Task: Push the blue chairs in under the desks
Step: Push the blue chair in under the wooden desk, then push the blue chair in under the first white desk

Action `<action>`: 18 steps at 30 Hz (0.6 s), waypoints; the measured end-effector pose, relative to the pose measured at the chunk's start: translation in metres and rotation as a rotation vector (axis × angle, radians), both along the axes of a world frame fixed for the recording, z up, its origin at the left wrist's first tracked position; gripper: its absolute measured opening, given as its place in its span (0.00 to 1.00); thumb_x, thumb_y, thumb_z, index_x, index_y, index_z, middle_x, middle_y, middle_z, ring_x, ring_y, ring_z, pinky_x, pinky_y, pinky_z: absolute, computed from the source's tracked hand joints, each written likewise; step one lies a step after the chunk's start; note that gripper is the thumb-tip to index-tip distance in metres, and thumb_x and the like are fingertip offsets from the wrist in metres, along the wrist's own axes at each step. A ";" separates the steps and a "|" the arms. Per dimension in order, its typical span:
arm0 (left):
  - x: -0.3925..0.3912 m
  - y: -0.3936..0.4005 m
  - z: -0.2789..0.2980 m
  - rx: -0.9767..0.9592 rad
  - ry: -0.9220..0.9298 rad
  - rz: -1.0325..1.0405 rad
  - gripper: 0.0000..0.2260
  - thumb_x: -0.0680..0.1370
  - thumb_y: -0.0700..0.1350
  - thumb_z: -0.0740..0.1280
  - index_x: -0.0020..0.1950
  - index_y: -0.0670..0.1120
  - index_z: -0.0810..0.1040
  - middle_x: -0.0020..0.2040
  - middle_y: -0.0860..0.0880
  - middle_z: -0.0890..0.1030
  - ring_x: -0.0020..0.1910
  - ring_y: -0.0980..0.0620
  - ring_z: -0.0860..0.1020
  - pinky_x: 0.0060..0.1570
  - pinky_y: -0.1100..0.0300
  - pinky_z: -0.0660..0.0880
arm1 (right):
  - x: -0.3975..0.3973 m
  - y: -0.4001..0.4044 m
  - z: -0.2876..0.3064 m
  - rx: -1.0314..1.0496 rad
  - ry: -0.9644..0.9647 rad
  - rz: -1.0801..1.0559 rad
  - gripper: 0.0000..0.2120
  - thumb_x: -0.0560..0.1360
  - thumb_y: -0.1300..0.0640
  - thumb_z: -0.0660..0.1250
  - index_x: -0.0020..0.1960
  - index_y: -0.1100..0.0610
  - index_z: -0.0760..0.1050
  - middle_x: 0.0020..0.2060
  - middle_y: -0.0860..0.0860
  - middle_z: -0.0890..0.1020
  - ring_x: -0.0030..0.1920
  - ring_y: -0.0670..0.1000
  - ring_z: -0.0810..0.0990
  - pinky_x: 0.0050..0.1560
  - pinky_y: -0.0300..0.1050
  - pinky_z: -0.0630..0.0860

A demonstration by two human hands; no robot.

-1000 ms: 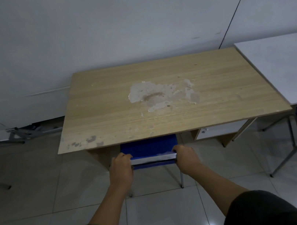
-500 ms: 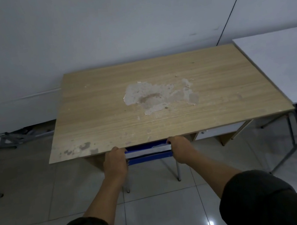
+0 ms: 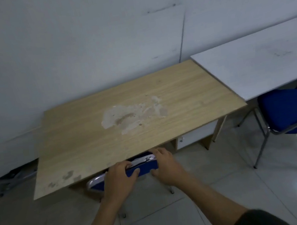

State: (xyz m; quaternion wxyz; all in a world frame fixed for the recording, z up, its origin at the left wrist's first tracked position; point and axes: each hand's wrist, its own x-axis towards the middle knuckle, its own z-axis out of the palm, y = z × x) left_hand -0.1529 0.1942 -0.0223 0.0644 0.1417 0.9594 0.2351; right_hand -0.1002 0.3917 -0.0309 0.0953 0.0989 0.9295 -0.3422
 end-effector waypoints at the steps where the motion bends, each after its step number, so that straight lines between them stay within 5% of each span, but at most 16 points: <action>1: 0.010 0.022 0.009 0.044 0.020 -0.026 0.15 0.76 0.57 0.74 0.59 0.50 0.84 0.55 0.52 0.84 0.53 0.51 0.81 0.54 0.53 0.78 | 0.014 0.016 0.007 -0.034 0.027 -0.032 0.35 0.79 0.51 0.70 0.80 0.51 0.57 0.78 0.53 0.61 0.78 0.57 0.59 0.73 0.57 0.68; 7: 0.046 0.145 0.047 0.057 0.051 -0.208 0.15 0.78 0.57 0.72 0.60 0.50 0.83 0.59 0.52 0.84 0.57 0.49 0.80 0.59 0.51 0.76 | 0.090 0.132 0.043 -0.082 0.093 -0.204 0.31 0.80 0.50 0.70 0.79 0.50 0.61 0.77 0.50 0.62 0.77 0.53 0.61 0.72 0.49 0.67; 14: 0.087 0.306 0.065 0.126 -0.036 -0.390 0.17 0.78 0.61 0.71 0.62 0.53 0.82 0.61 0.53 0.82 0.54 0.53 0.79 0.52 0.56 0.75 | 0.176 0.278 0.061 -0.140 0.103 -0.423 0.28 0.80 0.52 0.70 0.76 0.49 0.64 0.73 0.52 0.69 0.73 0.54 0.68 0.70 0.48 0.68; 18: 0.122 0.408 0.076 0.156 -0.048 -0.490 0.16 0.77 0.57 0.73 0.62 0.52 0.83 0.63 0.53 0.81 0.62 0.50 0.79 0.59 0.56 0.73 | 0.220 0.351 0.067 -0.175 0.089 -0.548 0.28 0.80 0.53 0.70 0.77 0.49 0.64 0.72 0.50 0.70 0.71 0.52 0.70 0.64 0.41 0.67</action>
